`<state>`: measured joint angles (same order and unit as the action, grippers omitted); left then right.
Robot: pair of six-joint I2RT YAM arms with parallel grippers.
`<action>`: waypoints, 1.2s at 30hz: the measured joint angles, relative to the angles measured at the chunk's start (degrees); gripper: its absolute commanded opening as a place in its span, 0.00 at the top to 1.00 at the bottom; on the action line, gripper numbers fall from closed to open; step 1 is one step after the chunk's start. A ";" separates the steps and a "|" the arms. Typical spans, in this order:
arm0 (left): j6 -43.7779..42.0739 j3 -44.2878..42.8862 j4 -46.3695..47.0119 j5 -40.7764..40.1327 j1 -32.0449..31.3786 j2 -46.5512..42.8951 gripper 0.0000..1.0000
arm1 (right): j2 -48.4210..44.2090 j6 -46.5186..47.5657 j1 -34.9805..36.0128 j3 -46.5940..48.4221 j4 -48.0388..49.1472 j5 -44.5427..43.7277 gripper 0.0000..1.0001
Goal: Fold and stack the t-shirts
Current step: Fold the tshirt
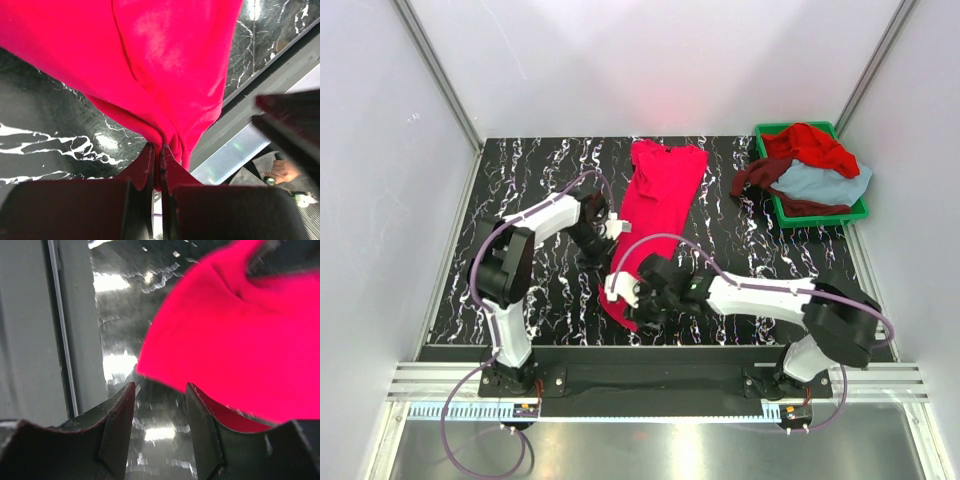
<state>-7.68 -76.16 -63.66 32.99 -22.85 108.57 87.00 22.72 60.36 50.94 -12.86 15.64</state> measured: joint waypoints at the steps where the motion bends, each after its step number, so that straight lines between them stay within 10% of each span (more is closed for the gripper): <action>1: -0.02 0.00 -0.17 0.00 0.00 0.48 1.00 | 1.29 -0.02 1.07 0.11 1.38 -0.70 0.47; 29: 0.00 -1.66 -2.21 0.46 3.26 3.78 1.00 | 10.60 -0.83 6.40 -0.07 8.20 -6.47 0.52; 36: 0.00 -1.84 -2.21 0.44 3.30 3.78 1.00 | 12.66 -0.39 6.43 1.18 11.10 -7.65 0.85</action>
<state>-7.68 -78.00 -65.87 33.43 -19.55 112.36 99.66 22.33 66.78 52.12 -1.76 7.99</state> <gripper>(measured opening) 0.035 0.279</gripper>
